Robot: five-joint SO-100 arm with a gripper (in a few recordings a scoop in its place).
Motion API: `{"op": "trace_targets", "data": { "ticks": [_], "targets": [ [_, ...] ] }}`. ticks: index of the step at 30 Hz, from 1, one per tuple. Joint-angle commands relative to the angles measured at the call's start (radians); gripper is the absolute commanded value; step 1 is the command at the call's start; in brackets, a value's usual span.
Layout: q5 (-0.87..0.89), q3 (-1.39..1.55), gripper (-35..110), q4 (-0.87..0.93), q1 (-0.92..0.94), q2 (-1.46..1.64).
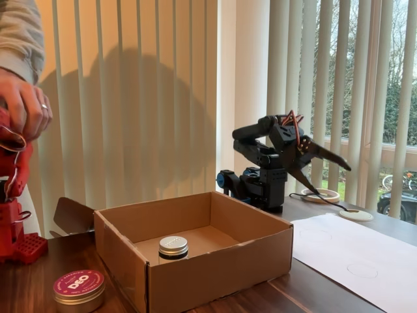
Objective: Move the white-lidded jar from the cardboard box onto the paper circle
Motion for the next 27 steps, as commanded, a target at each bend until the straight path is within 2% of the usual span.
{"op": "trace_targets", "data": {
  "ticks": [1,11,27],
  "targets": [
    [-0.281,-0.199,42,-0.091,0.138,-0.198],
    [-0.681,-0.443,41,-0.302,0.468,-0.514],
    [-0.982,-0.715,41,-0.663,0.934,-1.101]
  ]
}}
